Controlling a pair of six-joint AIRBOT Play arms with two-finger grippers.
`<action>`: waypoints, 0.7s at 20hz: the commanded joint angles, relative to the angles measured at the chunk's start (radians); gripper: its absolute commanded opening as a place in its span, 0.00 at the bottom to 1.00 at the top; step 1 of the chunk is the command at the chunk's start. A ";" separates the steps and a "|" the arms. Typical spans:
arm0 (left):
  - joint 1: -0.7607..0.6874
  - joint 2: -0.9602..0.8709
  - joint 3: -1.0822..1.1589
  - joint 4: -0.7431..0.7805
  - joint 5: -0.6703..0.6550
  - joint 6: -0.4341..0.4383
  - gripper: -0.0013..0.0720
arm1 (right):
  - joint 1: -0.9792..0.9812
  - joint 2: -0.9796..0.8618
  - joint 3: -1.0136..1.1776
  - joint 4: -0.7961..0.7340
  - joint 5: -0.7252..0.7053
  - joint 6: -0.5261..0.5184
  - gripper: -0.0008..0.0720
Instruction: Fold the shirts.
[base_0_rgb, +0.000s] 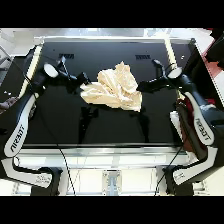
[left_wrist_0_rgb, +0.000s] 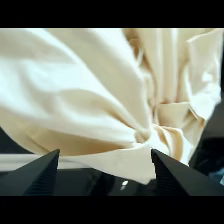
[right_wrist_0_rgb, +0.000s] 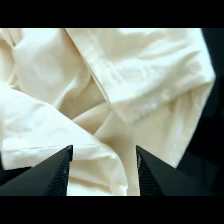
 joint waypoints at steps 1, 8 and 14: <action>-0.068 0.017 -0.163 -0.045 0.259 -0.230 0.89 | 0.090 -0.094 0.113 -0.225 -0.005 -0.011 0.63; -0.133 0.008 -0.189 -0.137 0.442 -0.242 0.89 | 0.142 -0.176 0.264 -0.385 0.072 0.004 0.63; -0.133 0.006 -0.190 -0.129 0.388 -0.242 0.89 | 0.155 -0.222 0.273 -0.402 0.052 0.003 0.63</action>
